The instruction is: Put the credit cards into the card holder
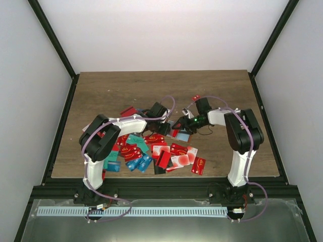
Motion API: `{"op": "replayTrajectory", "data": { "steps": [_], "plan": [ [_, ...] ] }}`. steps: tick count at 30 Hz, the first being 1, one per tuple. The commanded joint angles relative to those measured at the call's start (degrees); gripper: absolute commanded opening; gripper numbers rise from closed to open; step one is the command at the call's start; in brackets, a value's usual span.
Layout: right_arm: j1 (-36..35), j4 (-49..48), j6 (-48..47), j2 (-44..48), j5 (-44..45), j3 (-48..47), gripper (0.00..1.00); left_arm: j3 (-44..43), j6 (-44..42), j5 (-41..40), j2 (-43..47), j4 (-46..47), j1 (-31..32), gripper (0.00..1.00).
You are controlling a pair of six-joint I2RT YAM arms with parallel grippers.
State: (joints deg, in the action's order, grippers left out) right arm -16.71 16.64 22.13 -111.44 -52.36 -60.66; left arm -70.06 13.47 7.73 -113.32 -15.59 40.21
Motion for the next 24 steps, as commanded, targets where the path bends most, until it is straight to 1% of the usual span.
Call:
{"op": "replayTrajectory", "data": {
  "steps": [1,6,8,13,14,18,24],
  "plan": [
    [-0.4,0.1,1.6,3.2,4.5,1.6,0.54,0.4,0.6,-3.0,-3.7,-5.8,0.3,0.45],
    [-0.4,-0.8,3.5,5.4,7.6,4.2,0.53,0.3,1.4,-3.1,-4.3,-6.3,0.4,0.44],
    [-0.4,-2.5,4.8,6.0,8.1,5.7,0.51,0.3,1.8,-2.9,-4.4,-6.3,0.4,0.44],
    [-0.4,-10.9,10.6,6.7,7.0,10.2,0.41,0.1,2.0,-2.1,-4.7,-6.0,0.4,0.44],
    [-0.4,-12.1,11.6,6.4,6.7,10.7,0.38,0.0,2.0,-2.0,-4.8,-6.0,0.3,0.43],
    [-0.4,-16.3,15.0,5.2,6.5,12.0,0.32,0.1,2.0,-1.4,-5.0,-5.9,0.4,0.43],
    [-0.4,-18.9,19.0,5.6,9.1,13.6,0.32,0.5,2.0,-0.8,-4.7,-5.8,0.4,0.42]
  ]
}}
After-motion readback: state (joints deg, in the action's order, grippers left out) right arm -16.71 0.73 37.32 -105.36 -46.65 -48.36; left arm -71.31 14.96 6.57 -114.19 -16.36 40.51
